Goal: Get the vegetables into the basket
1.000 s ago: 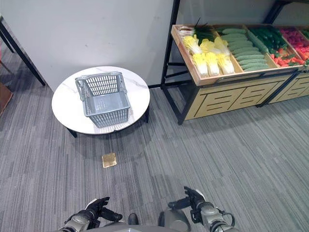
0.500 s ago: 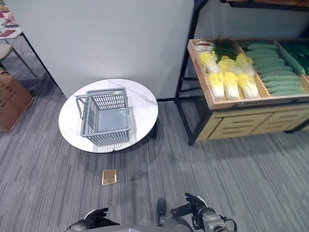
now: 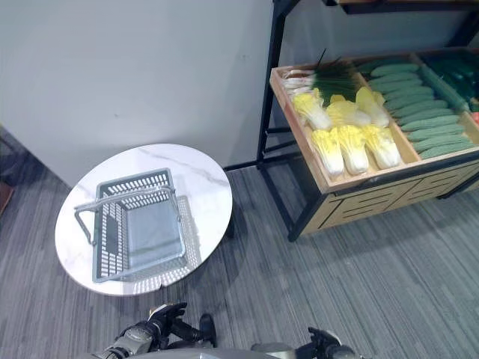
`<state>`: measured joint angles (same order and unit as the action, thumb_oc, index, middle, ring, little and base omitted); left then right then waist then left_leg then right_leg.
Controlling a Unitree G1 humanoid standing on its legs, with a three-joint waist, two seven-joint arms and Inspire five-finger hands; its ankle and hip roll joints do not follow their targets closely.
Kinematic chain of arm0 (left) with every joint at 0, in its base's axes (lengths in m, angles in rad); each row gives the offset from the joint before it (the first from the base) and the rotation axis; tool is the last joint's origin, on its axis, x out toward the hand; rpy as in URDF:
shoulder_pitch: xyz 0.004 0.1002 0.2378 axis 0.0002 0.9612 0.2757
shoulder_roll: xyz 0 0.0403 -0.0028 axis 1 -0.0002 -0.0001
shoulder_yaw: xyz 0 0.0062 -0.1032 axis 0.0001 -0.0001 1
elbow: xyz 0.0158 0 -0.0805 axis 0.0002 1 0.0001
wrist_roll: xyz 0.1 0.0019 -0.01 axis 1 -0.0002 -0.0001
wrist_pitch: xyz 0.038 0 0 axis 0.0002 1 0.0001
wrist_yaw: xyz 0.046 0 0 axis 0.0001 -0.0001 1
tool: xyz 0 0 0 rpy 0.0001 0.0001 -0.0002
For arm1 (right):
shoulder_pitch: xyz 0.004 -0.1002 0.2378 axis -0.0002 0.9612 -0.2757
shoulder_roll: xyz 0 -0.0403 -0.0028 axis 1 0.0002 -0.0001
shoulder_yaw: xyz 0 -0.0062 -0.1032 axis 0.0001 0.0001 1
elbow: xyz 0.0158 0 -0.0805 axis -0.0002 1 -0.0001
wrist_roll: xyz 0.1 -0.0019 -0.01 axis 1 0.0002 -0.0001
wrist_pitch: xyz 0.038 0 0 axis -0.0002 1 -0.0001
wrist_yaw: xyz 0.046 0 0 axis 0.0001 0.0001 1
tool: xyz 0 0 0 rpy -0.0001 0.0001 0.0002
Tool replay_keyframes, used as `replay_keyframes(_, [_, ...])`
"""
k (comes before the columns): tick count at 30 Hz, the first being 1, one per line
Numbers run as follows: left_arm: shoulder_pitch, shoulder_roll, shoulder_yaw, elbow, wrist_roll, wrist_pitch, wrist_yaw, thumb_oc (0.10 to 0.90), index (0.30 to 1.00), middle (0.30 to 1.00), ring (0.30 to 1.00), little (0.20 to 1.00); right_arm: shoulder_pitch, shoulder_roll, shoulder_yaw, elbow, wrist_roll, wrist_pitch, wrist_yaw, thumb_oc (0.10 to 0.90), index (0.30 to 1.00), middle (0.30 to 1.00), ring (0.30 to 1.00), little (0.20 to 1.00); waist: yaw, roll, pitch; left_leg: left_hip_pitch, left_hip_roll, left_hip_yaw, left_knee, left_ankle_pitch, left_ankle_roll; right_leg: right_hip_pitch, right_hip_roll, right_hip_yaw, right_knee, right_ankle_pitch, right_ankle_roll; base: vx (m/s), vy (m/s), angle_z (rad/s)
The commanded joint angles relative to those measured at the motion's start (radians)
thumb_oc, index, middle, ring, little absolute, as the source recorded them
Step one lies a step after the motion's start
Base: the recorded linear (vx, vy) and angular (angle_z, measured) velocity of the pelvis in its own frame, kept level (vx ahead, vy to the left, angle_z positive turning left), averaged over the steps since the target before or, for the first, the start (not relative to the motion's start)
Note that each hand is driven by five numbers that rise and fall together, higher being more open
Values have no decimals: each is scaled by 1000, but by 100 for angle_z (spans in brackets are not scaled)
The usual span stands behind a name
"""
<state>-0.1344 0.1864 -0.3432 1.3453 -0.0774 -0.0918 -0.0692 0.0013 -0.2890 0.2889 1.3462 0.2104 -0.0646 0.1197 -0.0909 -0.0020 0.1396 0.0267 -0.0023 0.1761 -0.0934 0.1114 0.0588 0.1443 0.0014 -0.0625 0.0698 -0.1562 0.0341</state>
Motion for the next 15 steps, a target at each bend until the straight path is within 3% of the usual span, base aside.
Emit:
replay_keyframes(1, [53,34,3,30,26,4,10,900,1000,1000,1000,1000,-60,12,46,11,-16,-13,15,900,1000,1000,1000,1000,59,-14,-21,115,-6,65,6,-146,-70,-70,-25,39,-108,157,47,45,119,14])
replay_keyframes(8, [78,40,19,40,31,2,12,900,1000,1000,1000,1000,-61,6,31,-46,12,-36,-2,900,1000,1000,1000,1000,65,-16,-35,153,-16,84,6,-173,-57,-45,-28,63,-113,158,62,29,83,-2])
replay_keyframes(15, [112,49,64,22,42,3,19,900,1000,1000,1000,1000,6,-115,-39,-621,-9,-91,-58,900,1000,1000,1000,1000,41,-19,-40,172,-18,108,6,-180,-52,-53,-23,93,-104,165,77,0,35,-17])
